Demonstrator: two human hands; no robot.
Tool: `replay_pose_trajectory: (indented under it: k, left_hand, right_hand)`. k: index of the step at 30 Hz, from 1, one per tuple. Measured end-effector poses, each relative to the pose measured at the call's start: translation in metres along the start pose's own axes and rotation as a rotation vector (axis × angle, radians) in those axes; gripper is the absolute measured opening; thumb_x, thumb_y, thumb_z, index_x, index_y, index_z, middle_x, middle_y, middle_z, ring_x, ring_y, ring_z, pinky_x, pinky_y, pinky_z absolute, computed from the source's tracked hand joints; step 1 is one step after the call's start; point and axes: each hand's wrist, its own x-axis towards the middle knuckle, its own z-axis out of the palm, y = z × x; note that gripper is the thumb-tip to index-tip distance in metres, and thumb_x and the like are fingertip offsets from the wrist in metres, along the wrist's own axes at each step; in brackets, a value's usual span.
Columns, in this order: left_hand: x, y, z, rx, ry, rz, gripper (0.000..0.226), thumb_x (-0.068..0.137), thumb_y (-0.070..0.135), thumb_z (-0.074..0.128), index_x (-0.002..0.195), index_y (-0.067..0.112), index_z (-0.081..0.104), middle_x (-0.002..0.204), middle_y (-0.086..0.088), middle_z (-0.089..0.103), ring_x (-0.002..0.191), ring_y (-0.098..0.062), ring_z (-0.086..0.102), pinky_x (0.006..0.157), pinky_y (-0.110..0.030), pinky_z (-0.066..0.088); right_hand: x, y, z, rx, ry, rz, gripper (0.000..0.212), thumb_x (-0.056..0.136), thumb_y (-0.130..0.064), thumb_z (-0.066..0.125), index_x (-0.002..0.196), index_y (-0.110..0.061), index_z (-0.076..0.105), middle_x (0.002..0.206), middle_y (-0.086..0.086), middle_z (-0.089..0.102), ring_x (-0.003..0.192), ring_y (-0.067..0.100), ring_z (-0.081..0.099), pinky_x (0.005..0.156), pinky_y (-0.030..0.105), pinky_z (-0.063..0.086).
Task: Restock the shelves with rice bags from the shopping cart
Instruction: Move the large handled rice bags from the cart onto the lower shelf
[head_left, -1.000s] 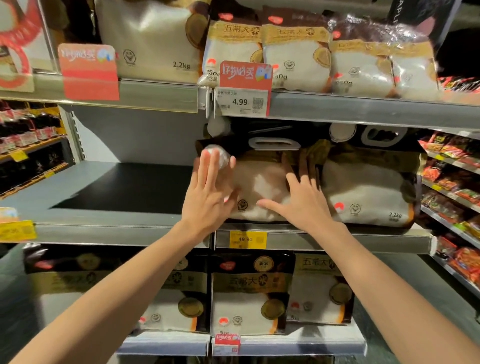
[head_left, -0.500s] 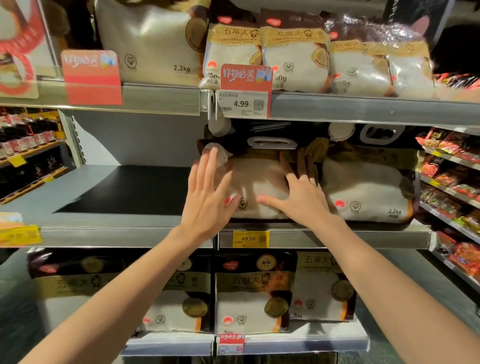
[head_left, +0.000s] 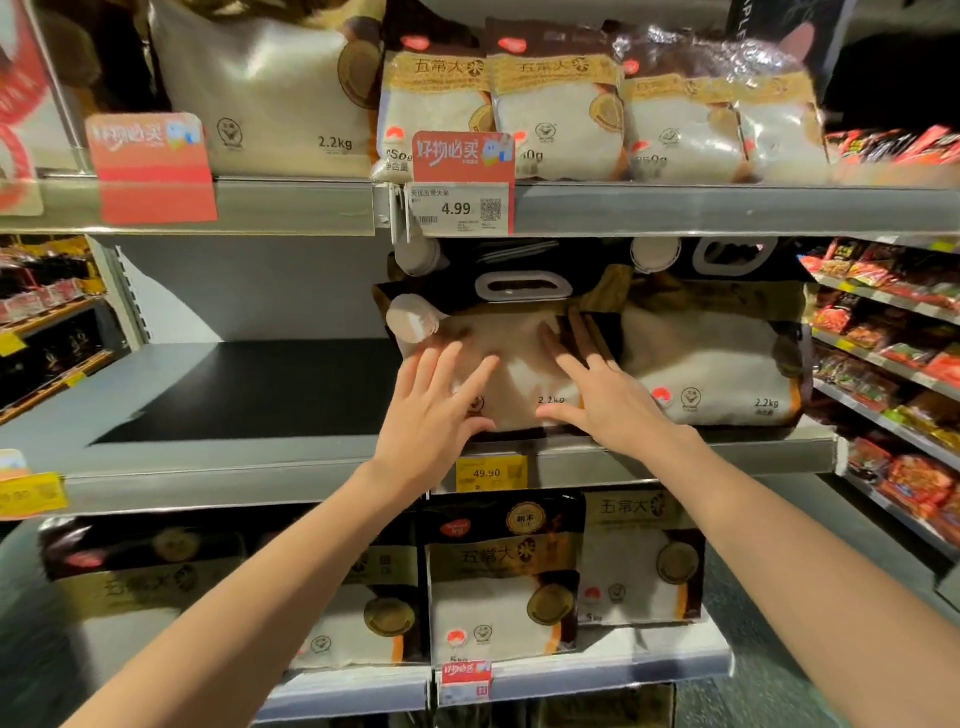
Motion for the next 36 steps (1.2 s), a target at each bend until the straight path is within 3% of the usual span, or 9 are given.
replay_pose_trajectory:
  k: [4, 9, 11, 14, 16, 19, 24, 28, 36]
  left_hand:
    - [-0.003, 0.029, -0.015, -0.227, 0.011, -0.146, 0.057, 0.081, 0.028, 0.078, 0.133, 0.020, 0.056, 0.141, -0.014, 0.047, 0.132, -0.032, 0.039, 0.110, -0.045, 0.033]
    - [-0.028, 0.079, -0.028, -0.780, -0.002, -0.356, 0.025, 0.094, 0.020, 0.061, 0.119, 0.021, 0.061, 0.121, 0.006, 0.058, 0.110, -0.007, 0.053, 0.095, -0.018, 0.042]
    - [-0.036, 0.106, -0.025, -1.047, -0.165, -0.559, 0.019, 0.096, 0.019, 0.060, 0.114, 0.020, 0.063, 0.106, 0.008, 0.065, 0.091, -0.001, 0.060, 0.076, -0.010, 0.046]
    - [-0.056, 0.160, -0.008, -1.306, -0.593, -0.761, 0.011, 0.091, 0.010, 0.064, 0.100, 0.017, 0.066, 0.091, -0.003, 0.071, 0.069, -0.009, 0.064, 0.060, -0.014, 0.048]
    - [-0.080, 0.196, 0.004, -1.309, -0.737, -0.715, 0.011, 0.089, 0.007, 0.064, 0.091, 0.017, 0.067, 0.081, -0.002, 0.071, 0.063, -0.009, 0.064, 0.059, -0.019, 0.050]
    - [-0.112, 0.250, 0.010, -1.318, -0.922, -0.611, 0.012, 0.090, 0.003, 0.063, 0.086, 0.014, 0.065, 0.072, -0.004, 0.067, 0.050, -0.002, 0.056, 0.055, -0.020, 0.048]
    - [-0.180, 0.336, 0.009, -1.315, -1.196, -0.365, 0.007, 0.090, -0.002, 0.062, 0.093, -0.001, 0.068, 0.065, 0.001, 0.064, 0.048, 0.004, 0.053, 0.056, -0.018, 0.044]
    - [-0.229, 0.398, 0.007, -1.229, -1.313, -0.112, 0.013, 0.088, 0.010, 0.063, 0.092, 0.002, 0.072, 0.077, -0.015, 0.070, 0.063, -0.006, 0.056, 0.064, -0.022, 0.040]
    - [-0.305, 0.453, 0.011, -0.973, -1.675, 0.091, 0.019, 0.091, 0.014, 0.066, 0.108, 0.008, 0.071, 0.105, -0.006, 0.073, 0.102, -0.020, 0.067, 0.084, -0.019, 0.047]
  right_hand:
    - [-0.015, -0.006, 0.008, 0.115, 0.138, 0.004, 0.069, 0.094, -0.043, 0.059, 0.152, -0.025, 0.026, 0.154, 0.006, 0.032, 0.142, 0.026, 0.031, 0.104, 0.043, 0.042]
    - [-0.071, 0.003, 0.021, 0.862, 0.399, 0.237, 0.048, 0.094, -0.022, 0.063, 0.140, -0.023, 0.049, 0.130, -0.006, 0.059, 0.114, 0.005, 0.057, 0.095, 0.025, 0.050]
    - [-0.098, 0.017, 0.031, 1.004, 0.386, 0.395, 0.036, 0.094, -0.019, 0.062, 0.130, -0.018, 0.057, 0.110, 0.000, 0.070, 0.092, 0.009, 0.067, 0.081, 0.025, 0.056]
    - [-0.156, 0.042, 0.058, 1.227, 0.284, 0.652, 0.027, 0.095, -0.008, 0.060, 0.121, -0.002, 0.061, 0.098, 0.016, 0.071, 0.067, 0.016, 0.064, 0.055, 0.016, 0.051]
    - [-0.202, 0.059, 0.082, 1.242, 0.296, 0.798, 0.025, 0.093, 0.000, 0.059, 0.117, 0.004, 0.062, 0.093, 0.021, 0.070, 0.059, 0.015, 0.060, 0.047, 0.014, 0.046]
    - [-0.272, 0.090, 0.122, 1.242, 0.298, 0.991, 0.025, 0.091, 0.005, 0.059, 0.116, 0.006, 0.062, 0.069, 0.008, 0.068, 0.043, 0.004, 0.058, 0.040, 0.012, 0.042]
    - [-0.405, 0.107, 0.178, 1.263, 0.199, 1.287, 0.024, 0.093, 0.003, 0.055, 0.117, 0.002, 0.059, 0.071, 0.007, 0.066, 0.038, -0.001, 0.054, 0.039, 0.010, 0.039]
    - [-0.499, 0.099, 0.199, 1.281, 0.239, 1.516, 0.021, 0.091, 0.008, 0.056, 0.110, 0.002, 0.061, 0.059, 0.003, 0.066, 0.035, 0.001, 0.053, 0.038, 0.011, 0.039]
    - [-0.601, 0.080, 0.234, 1.226, 0.223, 1.760, 0.018, 0.089, 0.003, 0.061, 0.105, -0.002, 0.067, 0.064, 0.000, 0.068, 0.042, 0.005, 0.058, 0.045, 0.016, 0.044]
